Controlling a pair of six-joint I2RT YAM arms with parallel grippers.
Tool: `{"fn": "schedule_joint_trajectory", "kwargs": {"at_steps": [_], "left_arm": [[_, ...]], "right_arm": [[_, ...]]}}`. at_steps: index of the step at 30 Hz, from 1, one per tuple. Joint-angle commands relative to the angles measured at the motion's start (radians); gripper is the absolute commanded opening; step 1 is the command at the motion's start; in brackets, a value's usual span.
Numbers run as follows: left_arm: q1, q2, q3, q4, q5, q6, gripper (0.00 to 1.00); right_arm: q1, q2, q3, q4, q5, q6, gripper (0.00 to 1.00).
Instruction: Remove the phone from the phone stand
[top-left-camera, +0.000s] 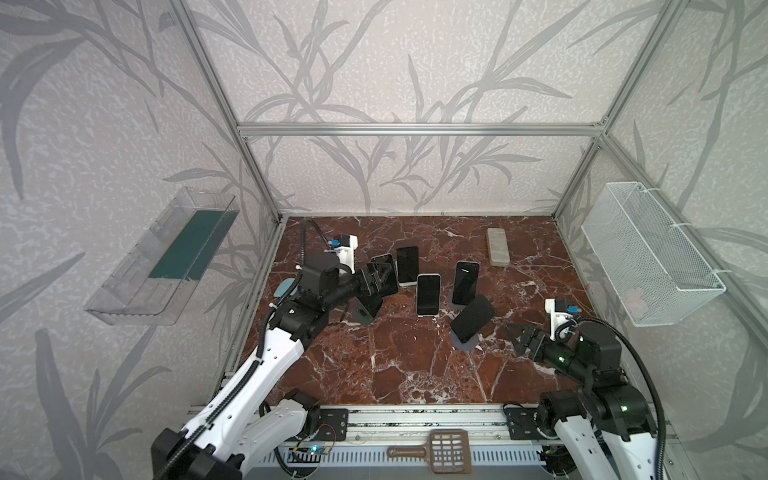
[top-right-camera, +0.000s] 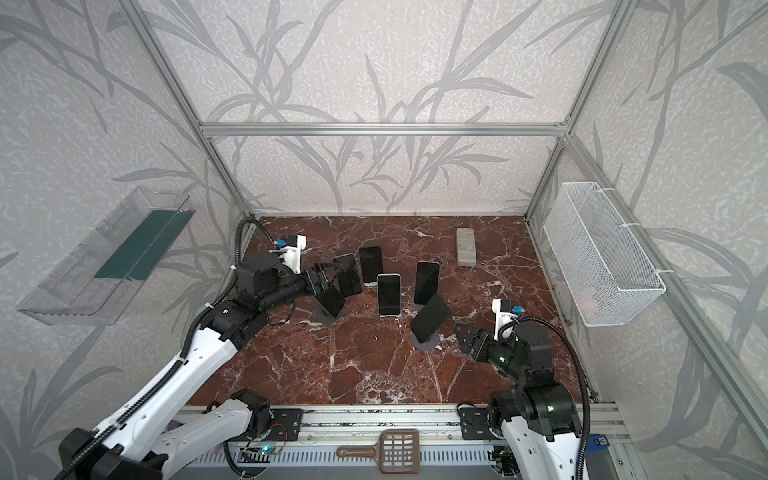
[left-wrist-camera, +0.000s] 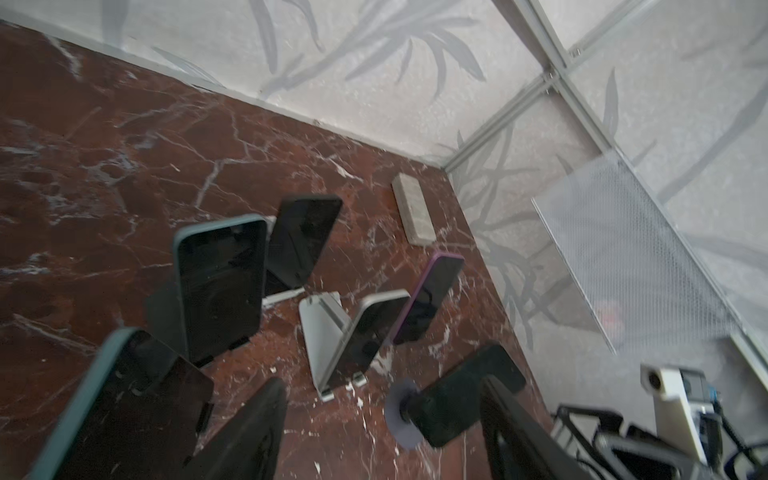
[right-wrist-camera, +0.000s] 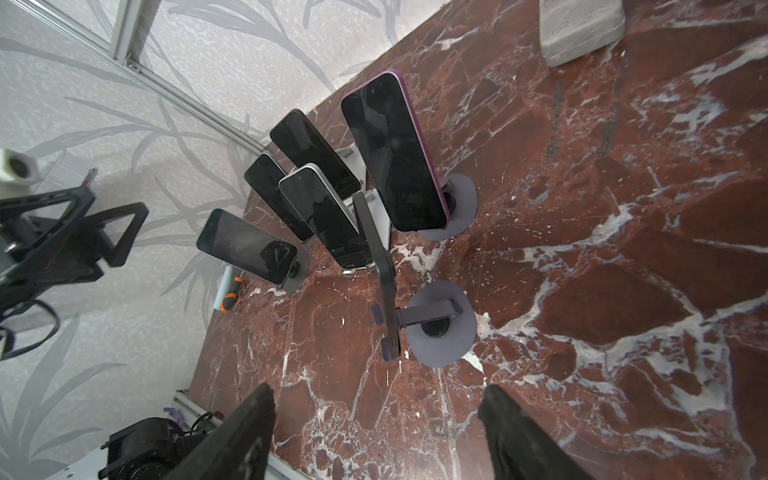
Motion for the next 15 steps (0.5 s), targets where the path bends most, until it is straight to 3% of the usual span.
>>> {"fn": "schedule_joint_trajectory", "kwargs": {"at_steps": [1,7,10,12,15], "left_arm": [[-0.116,-0.085,0.0,-0.192,-0.1,0.088,0.75],[-0.373,-0.106,-0.114,-0.164,-0.053,0.073,0.76],[-0.53,-0.026,-0.146,-0.079,-0.139,0.121,0.78],[-0.624,0.048,-0.142,-0.026,-0.261,0.188,0.81],[-0.678,0.157,-0.092,0.04,-0.35,0.285,0.85]], "right_arm": [[0.004,0.028,0.051,0.022,0.027,-0.072,0.8],[0.004,0.07,0.092,0.033,0.058,-0.145,0.84],[0.003,0.099,0.112,0.043,0.084,-0.183,0.85],[0.003,0.11,0.129,0.044,0.122,-0.191,0.87],[0.003,0.116,0.146,0.071,0.138,-0.17,0.88]]}}
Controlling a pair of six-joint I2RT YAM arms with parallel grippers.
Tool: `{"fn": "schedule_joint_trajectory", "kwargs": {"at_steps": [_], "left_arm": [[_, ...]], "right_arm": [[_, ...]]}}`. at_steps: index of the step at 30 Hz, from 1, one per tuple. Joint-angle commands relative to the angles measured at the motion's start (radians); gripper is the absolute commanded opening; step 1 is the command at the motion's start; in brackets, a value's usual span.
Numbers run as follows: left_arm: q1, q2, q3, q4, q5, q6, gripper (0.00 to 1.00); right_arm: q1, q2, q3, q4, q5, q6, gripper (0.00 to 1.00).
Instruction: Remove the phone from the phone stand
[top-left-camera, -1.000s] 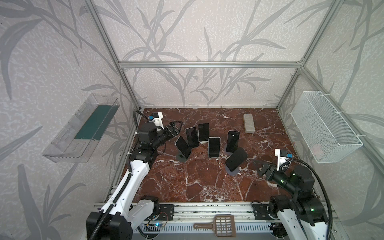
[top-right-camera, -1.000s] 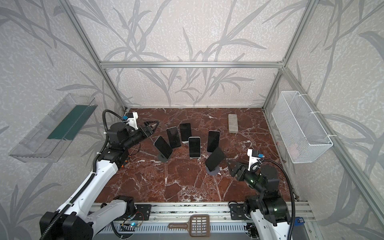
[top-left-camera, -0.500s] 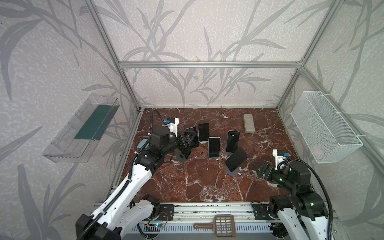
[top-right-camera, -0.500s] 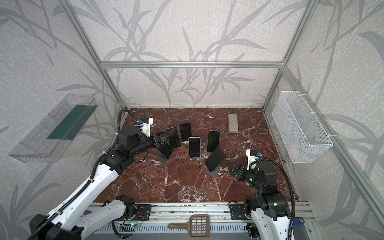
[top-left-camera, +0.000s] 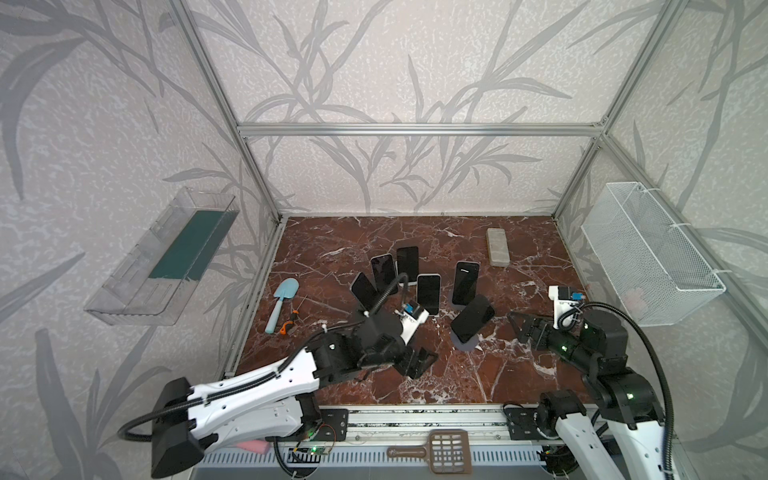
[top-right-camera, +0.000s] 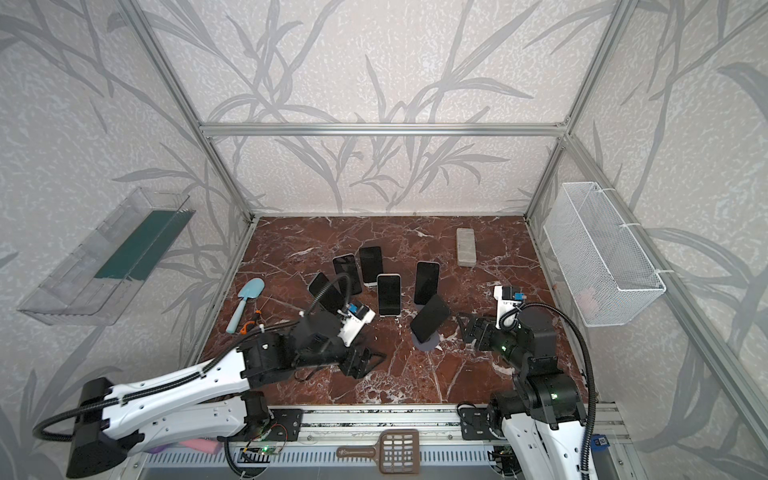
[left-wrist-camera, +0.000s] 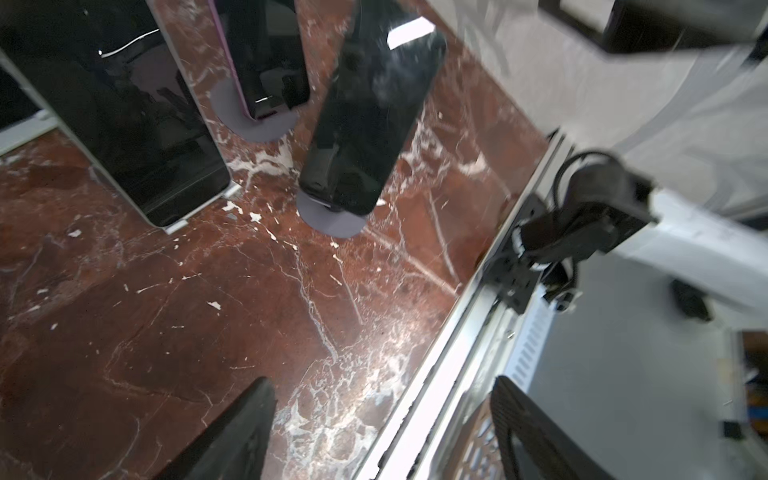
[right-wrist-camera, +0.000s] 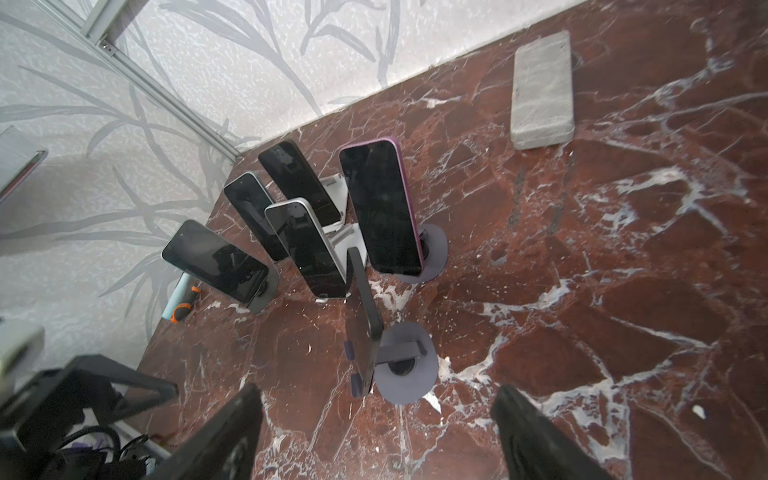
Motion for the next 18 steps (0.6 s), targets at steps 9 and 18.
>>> {"fn": "schedule_joint_trajectory", "kwargs": {"at_steps": [9,18], "left_arm": [[-0.026,0.322,0.244,0.186,-0.14,0.262,0.96],[-0.027,0.437,0.197,0.49,-0.132,0.38,0.99]], "right_arm": [[0.003,-0.009,0.067,0.028,0.12,-0.033,0.92],[0.002,-0.032,0.077,0.033,0.153,-0.051,0.99]]}}
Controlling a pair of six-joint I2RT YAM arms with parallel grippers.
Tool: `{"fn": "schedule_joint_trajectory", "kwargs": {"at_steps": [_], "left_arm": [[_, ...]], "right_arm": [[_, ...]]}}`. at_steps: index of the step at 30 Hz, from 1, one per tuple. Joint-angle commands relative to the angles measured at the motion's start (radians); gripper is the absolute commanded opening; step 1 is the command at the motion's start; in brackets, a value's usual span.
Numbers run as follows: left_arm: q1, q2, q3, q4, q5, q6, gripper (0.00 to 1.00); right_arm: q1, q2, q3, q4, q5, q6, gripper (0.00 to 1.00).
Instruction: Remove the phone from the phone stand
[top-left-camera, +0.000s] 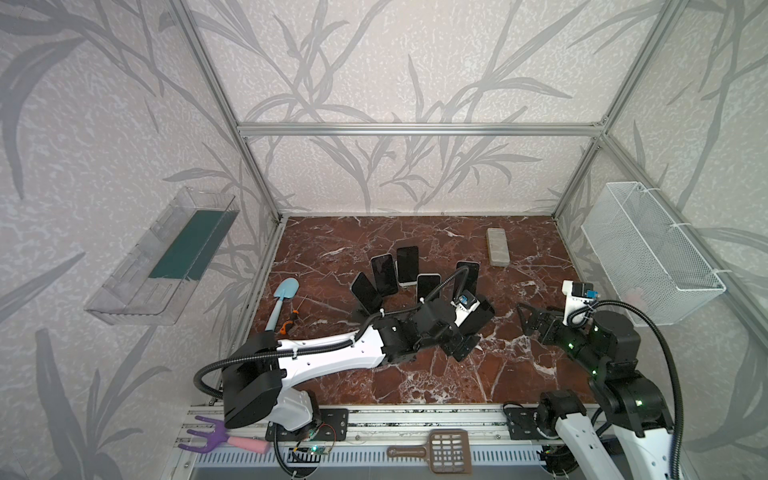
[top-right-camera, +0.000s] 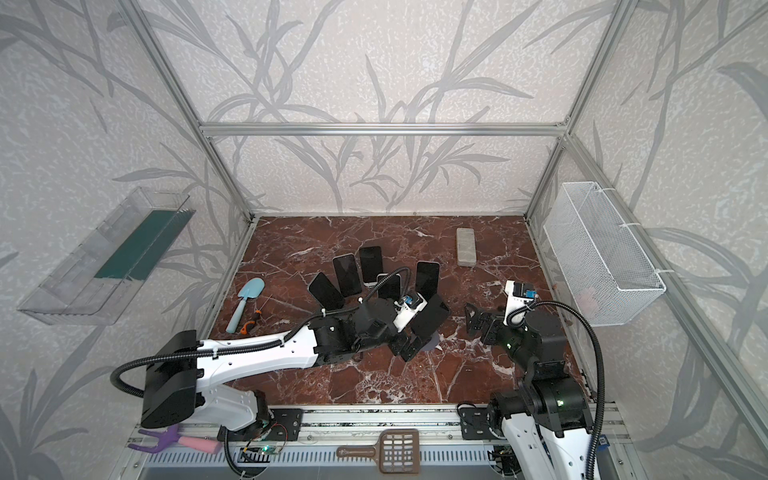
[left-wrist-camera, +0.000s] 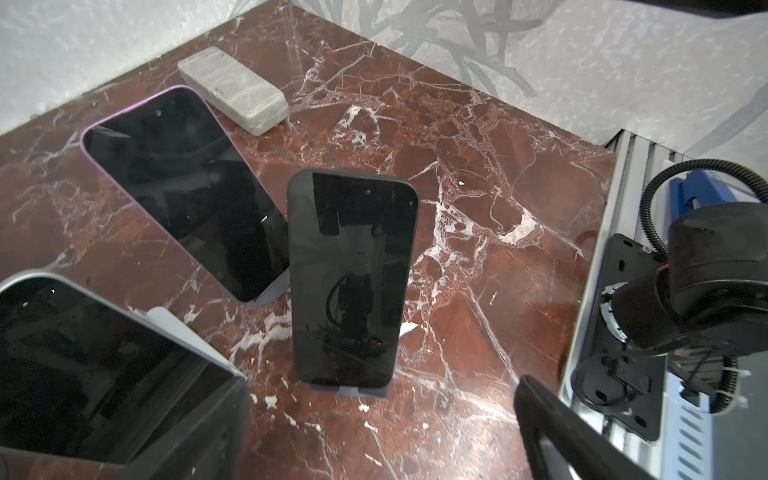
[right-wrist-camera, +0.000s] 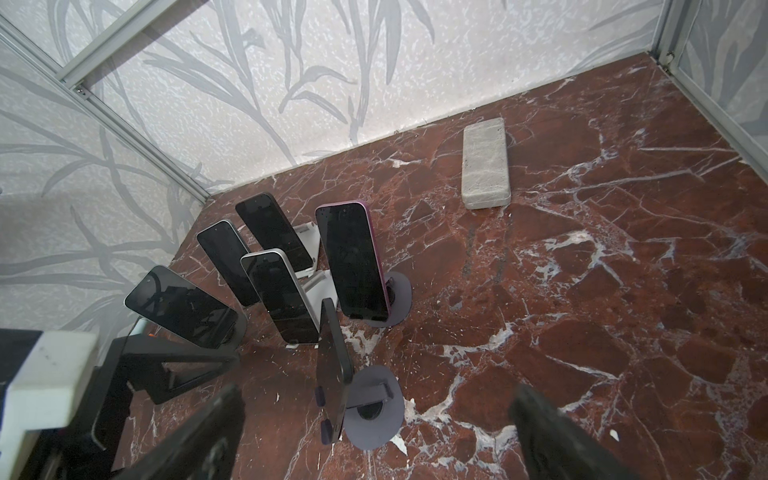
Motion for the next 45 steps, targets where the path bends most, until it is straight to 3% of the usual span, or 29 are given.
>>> {"fn": "schedule_joint_trajectory", "kwargs": {"at_steps": [1,3,12,21,29,45], "left_arm": [[-0.001,0.004,-0.054,0.211,0.029,0.103,0.99],[-0.001,0.01,-0.057,0.249,0.066,0.135,0.99],[0.036,0.084,0.035,0.128,0.105,0.215,0.98],[0.081,0.199,0.176,0.026,0.162,0.194,0.97],[0.088,0.23,0.202,-0.01,0.224,0.18,0.98],[0.085,0.268,0.209,0.021,0.148,0.163,0.98]], "right_arm": [[0.002,-0.017,0.029,0.014,0.018,-0.023,0.99],[0.002,-0.026,0.026,0.017,0.02,-0.021,0.99],[0.001,-0.059,0.002,0.021,-0.02,-0.014,0.99],[0.002,-0.08,-0.008,0.017,-0.007,-0.027,0.99],[0.002,-0.084,-0.005,0.006,0.016,-0.035,0.99],[0.003,-0.093,-0.013,0.01,0.008,-0.029,0.99]]}}
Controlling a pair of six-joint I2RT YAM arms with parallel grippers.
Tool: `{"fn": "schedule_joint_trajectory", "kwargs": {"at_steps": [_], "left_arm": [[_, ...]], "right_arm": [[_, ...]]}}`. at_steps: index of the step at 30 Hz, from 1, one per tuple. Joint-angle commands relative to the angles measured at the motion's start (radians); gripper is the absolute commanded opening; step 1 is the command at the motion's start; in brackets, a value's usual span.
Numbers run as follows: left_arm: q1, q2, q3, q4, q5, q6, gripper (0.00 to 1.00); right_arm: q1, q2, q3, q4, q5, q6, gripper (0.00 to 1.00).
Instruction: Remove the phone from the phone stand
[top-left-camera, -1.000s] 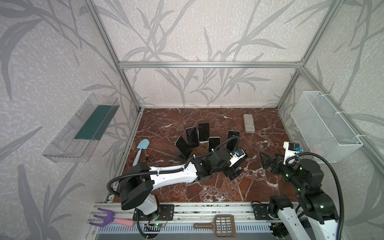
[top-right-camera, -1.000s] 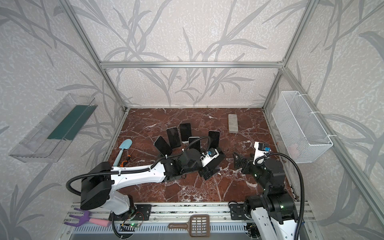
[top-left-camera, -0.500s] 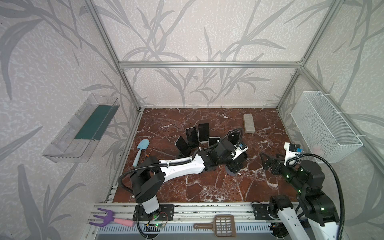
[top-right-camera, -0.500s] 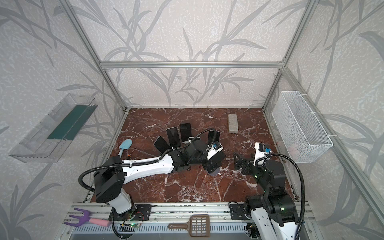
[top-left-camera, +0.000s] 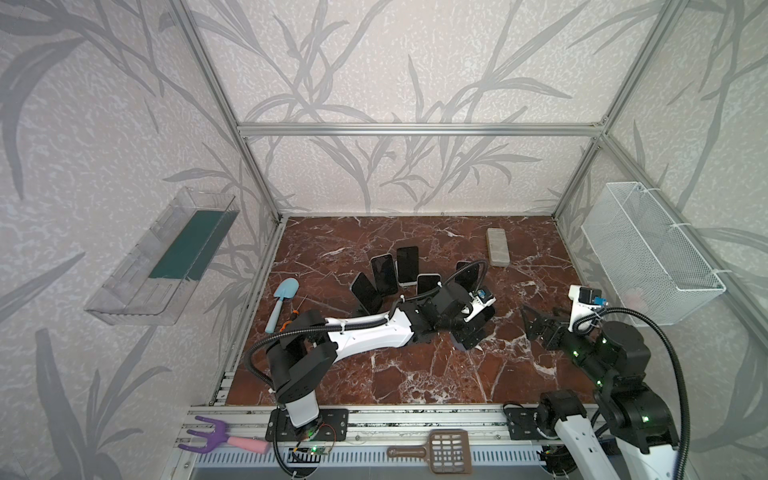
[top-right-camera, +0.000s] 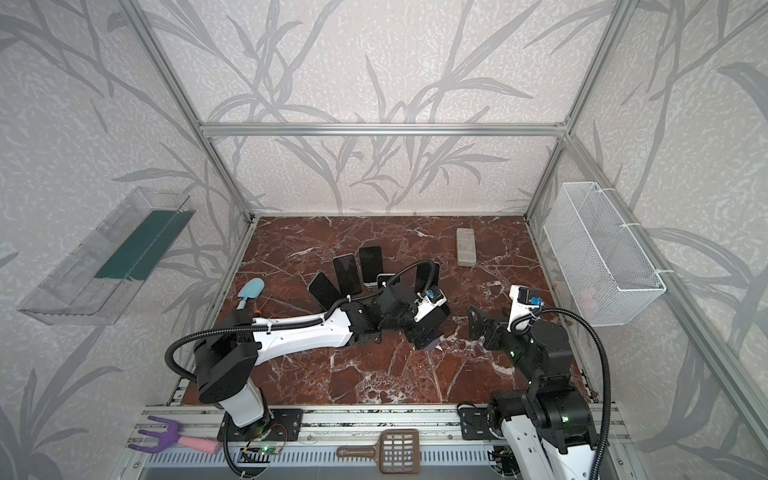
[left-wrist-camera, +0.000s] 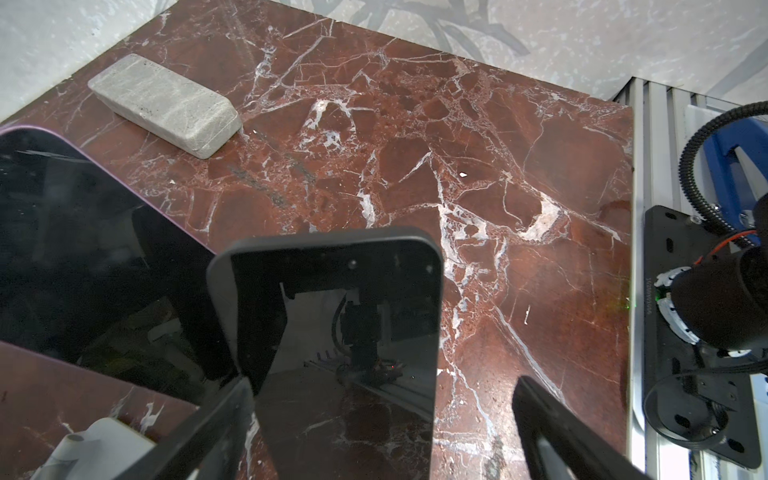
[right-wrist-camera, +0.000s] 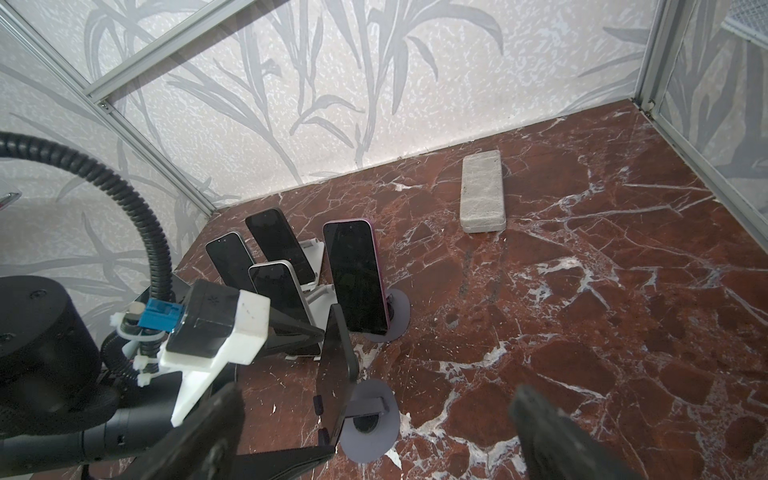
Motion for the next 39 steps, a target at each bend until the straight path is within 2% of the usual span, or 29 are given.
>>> {"fn": "schedule_joint_trajectory", "kwargs": {"at_steps": [1,7,10,22,29,39], "left_arm": [[0.0,0.014,0.035,0.011,-0.032,-0.001,0.98],[-0.014,-0.014,0.018,0.015,-0.086,0.009,0.98],[-0.02,0.003,0.024,0.022,-0.146,0.006,0.98],[-0.023,0.076,0.093,0.022,-0.23,0.004,0.99],[-0.022,0.084,0.089,0.005,-0.243,-0.013,0.95],[-0.025,0.078,0.083,-0.012,-0.183,-0.08,0.91]], "right_arm": [[0.002,-0.016,-0.009,0.01,-0.002,-0.003,0.99],[0.002,-0.019,-0.01,0.008,-0.005,-0.003,0.99],[0.001,-0.018,-0.012,0.017,-0.01,0.001,0.99],[0.002,-0.027,-0.014,0.014,-0.01,-0.003,0.99],[0.003,-0.027,-0.02,0.028,-0.018,0.0,0.99],[0.002,-0.038,-0.02,0.026,-0.017,0.0,0.99]]}}
